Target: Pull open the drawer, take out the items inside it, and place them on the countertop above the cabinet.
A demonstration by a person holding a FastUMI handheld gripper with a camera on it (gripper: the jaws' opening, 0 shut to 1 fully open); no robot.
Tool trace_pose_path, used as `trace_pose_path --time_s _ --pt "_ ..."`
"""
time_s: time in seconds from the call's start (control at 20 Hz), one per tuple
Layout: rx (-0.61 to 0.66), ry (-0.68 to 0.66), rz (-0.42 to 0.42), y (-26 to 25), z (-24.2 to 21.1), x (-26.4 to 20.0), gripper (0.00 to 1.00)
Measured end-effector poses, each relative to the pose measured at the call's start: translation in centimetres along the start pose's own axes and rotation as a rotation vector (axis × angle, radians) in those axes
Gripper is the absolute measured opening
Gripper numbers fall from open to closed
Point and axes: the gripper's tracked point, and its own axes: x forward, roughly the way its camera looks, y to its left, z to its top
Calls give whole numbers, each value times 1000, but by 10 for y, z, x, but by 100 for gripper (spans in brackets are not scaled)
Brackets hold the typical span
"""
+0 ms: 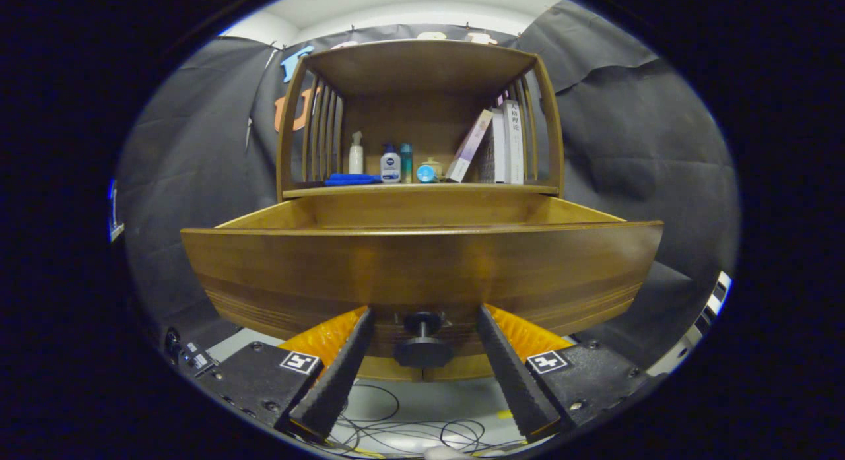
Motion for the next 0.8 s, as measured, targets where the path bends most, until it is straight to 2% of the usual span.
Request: trace_pose_path --time_s 0.35,0.8 --pt "-3 -1 16 2 2 1 99" --pt "-15 16 4 4 19 38 99"
